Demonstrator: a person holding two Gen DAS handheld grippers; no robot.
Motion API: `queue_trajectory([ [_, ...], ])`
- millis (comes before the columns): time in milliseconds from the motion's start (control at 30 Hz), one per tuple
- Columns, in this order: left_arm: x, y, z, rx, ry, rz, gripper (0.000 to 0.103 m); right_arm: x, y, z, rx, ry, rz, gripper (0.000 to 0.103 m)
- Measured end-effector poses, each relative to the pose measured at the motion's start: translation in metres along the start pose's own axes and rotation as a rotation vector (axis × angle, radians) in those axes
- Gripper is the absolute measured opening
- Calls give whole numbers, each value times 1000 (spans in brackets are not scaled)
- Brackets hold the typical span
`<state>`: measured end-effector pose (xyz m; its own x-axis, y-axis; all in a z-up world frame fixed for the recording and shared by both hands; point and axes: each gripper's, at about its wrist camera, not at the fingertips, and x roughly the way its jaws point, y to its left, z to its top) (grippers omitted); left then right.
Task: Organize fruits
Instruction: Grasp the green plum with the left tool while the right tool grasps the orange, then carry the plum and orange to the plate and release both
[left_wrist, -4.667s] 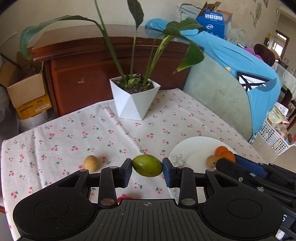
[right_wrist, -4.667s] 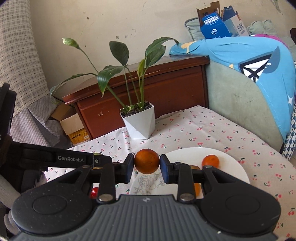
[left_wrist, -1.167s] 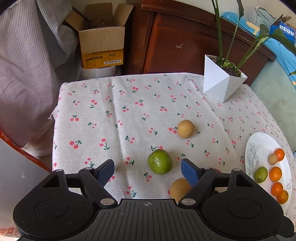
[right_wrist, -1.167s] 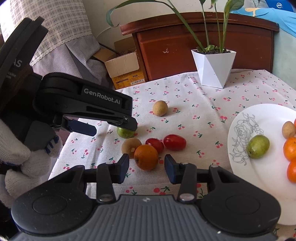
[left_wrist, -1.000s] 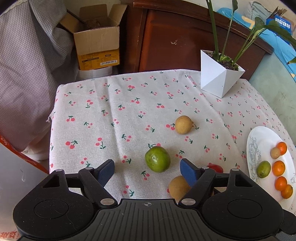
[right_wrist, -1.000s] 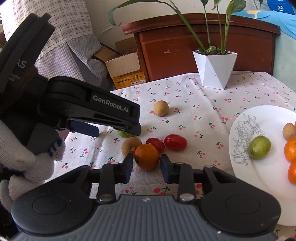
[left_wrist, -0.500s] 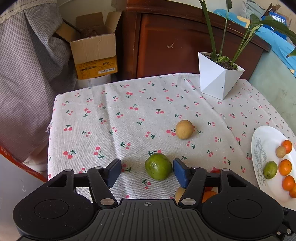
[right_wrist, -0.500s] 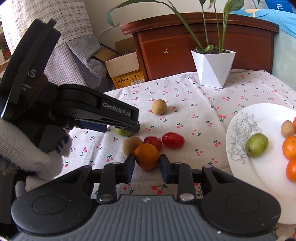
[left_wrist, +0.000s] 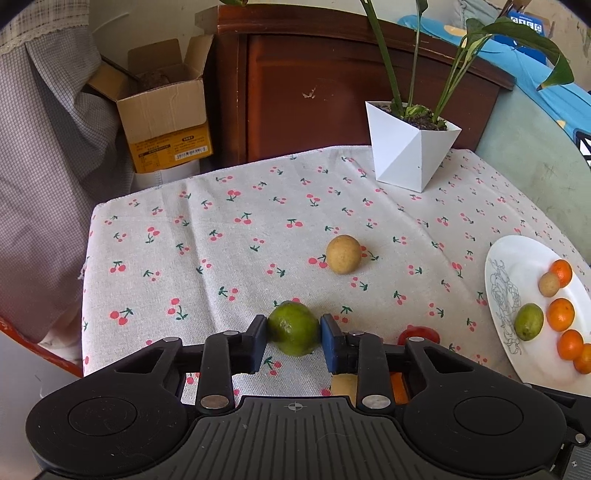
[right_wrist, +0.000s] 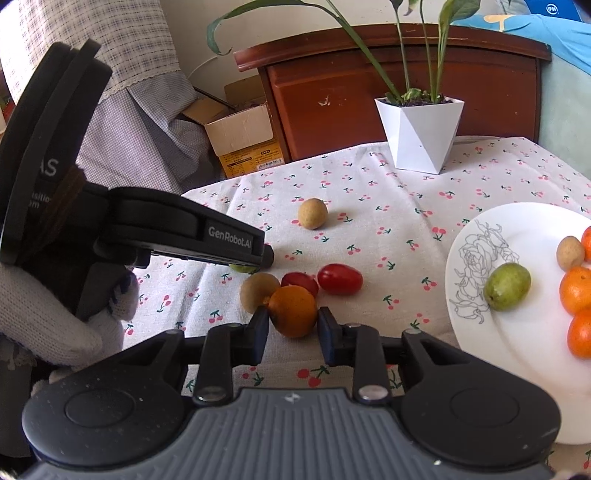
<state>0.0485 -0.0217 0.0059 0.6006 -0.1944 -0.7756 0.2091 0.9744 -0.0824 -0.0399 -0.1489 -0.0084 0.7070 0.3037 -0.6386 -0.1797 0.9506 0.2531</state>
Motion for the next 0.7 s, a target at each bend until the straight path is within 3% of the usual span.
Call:
queue_trajectory([
  [700, -24, -17, 12, -30, -67, -75, 28, -26, -18, 10, 52, -74, -22, 28],
])
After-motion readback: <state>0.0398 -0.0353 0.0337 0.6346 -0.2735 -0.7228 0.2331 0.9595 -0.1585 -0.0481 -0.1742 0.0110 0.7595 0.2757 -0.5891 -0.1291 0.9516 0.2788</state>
